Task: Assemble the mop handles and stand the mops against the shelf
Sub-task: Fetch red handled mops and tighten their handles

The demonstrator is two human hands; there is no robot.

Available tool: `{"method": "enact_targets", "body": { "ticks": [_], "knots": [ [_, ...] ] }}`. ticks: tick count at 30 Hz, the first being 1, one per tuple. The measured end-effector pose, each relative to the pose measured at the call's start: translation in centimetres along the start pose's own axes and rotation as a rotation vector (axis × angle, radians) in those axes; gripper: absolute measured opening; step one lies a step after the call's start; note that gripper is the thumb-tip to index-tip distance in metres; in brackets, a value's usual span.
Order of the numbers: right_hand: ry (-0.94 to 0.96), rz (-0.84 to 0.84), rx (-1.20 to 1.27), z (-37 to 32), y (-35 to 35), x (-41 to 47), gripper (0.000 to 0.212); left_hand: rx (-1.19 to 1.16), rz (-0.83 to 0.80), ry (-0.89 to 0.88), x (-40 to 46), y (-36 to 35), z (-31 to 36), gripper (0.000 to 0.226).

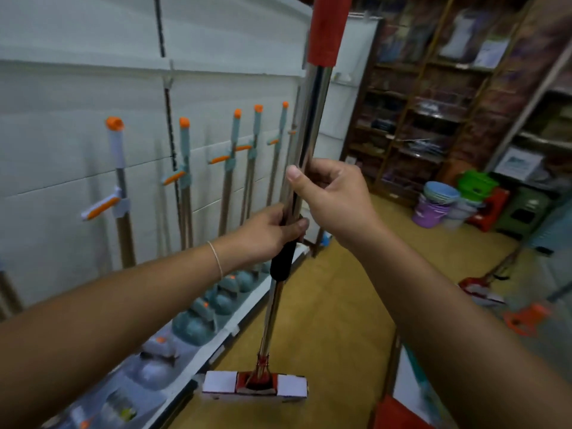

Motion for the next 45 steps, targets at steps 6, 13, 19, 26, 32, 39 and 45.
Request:
{"method": "enact_targets", "body": {
  "ticks": [6, 13, 19, 26, 32, 39, 45],
  "knots": [
    [-0.050, 0.104, -0.120, 4.9, 5.5, 4.9, 0.022, 0.019, -0.109, -0.051, 9.8, -2.9, -0.2, 0.022],
    [-0.159, 0.249, -0.256, 12.3, 10.5, 11.8, 0.026, 0.060, -0.283, -0.068, 22.1, -5.2, -2.6, 0.018],
    [-0.232, 0.376, -0.333, 16.4, 15.5, 16.5, 0.017, 0.085, -0.429, -0.114, 30.4, -7.4, -1.6, 0.026],
    [-0.266, 0.472, -0.402, 20.3, 20.7, 20.9, 0.016, 0.051, -0.538, -0.158, 38.1, -10.0, -1.0, 0.033],
    [-0.292, 0.471, -0.415, 25.8, 24.7, 25.0, 0.016, 0.031, -0.566, -0.126, 45.3, -12.3, -2.7, 0.031],
    [-0.273, 0.422, -0.385, 32.6, 30.7, 31.8, 0.020, 0.039, -0.603, -0.095, 56.1, -14.7, -3.8, 0.029],
    [-0.262, 0.376, -0.396, 37.6, 36.3, 37.0, 0.017, 0.015, -0.649, -0.088, 64.6, -17.4, -3.9, 0.014]
  ]
}}
Point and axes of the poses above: each hand's wrist, its own x-axis towards the middle knuckle, its own y-axis out of the back of the hand, z = x × y, the point moved 7 cm from there along x, towards the middle knuckle, and after that the axes turned 3 degrees about -z, right-handed, at the moved point
